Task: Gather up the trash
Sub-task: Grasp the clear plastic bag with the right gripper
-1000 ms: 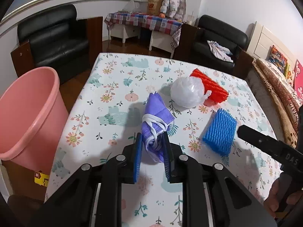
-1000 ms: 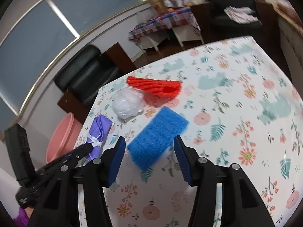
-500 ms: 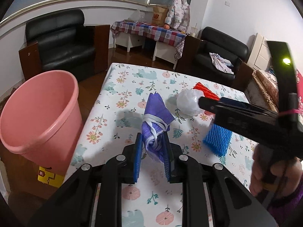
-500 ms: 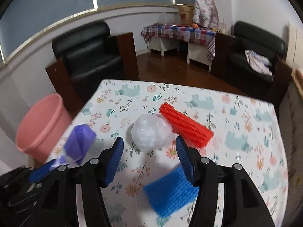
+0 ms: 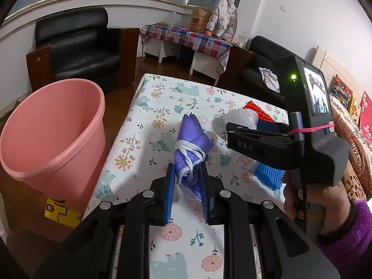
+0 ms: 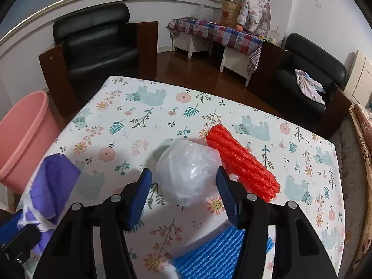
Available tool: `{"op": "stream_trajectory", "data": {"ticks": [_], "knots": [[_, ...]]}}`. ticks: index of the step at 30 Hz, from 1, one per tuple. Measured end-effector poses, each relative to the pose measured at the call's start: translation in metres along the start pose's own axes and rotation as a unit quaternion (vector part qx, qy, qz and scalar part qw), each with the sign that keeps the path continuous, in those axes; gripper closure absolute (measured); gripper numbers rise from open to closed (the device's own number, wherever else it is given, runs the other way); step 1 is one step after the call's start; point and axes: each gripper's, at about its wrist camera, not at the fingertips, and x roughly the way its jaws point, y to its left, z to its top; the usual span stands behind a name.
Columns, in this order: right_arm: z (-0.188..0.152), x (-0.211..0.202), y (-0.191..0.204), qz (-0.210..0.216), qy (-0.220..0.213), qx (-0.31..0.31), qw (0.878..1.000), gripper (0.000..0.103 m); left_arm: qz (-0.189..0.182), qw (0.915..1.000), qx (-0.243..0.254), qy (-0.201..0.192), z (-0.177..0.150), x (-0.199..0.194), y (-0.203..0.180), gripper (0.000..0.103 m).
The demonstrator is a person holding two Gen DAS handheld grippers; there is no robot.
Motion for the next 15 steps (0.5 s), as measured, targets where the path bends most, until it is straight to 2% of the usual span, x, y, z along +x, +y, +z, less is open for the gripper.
{"op": "stream_trajectory", "data": {"ticks": [5,11,15], "knots": [[-0.001,0.004,-0.003,-0.001,0.0,0.005,1.0,0.047,0.001,1.0,0.001,-0.001,0.0,0.0,0.0,0.083],[-0.003,0.004,-0.008,0.003,-0.001,0.016,1.0,0.061,0.002,1.0,0.0,-0.004,0.0,-0.002,0.0,0.083],[-0.004,-0.001,-0.013,0.017,-0.001,0.028,0.999,0.065,0.004,1.0,0.001,-0.005,0.0,-0.004,0.0,0.083]]}}
